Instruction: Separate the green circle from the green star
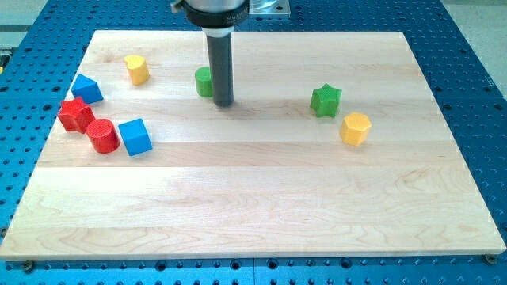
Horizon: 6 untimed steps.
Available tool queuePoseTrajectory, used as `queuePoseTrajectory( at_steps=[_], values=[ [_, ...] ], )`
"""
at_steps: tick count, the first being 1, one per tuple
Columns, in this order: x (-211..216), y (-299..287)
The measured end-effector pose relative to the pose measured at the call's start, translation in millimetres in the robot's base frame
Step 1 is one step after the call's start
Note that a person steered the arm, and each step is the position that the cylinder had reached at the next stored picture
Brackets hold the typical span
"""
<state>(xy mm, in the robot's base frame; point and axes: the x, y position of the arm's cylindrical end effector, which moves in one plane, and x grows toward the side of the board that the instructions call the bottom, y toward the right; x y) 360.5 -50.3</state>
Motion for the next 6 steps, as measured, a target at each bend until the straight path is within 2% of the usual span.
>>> queuePoseTrajectory(
  at_steps=[1, 2, 3, 4, 5, 6],
  values=[
    [-28.3, -6.7],
    [-33.3, -9.2],
    [-12.8, -24.5],
    [-45.2, -37.7],
    [-44.3, -16.7],
    [-65.1, 79.8]
  ],
)
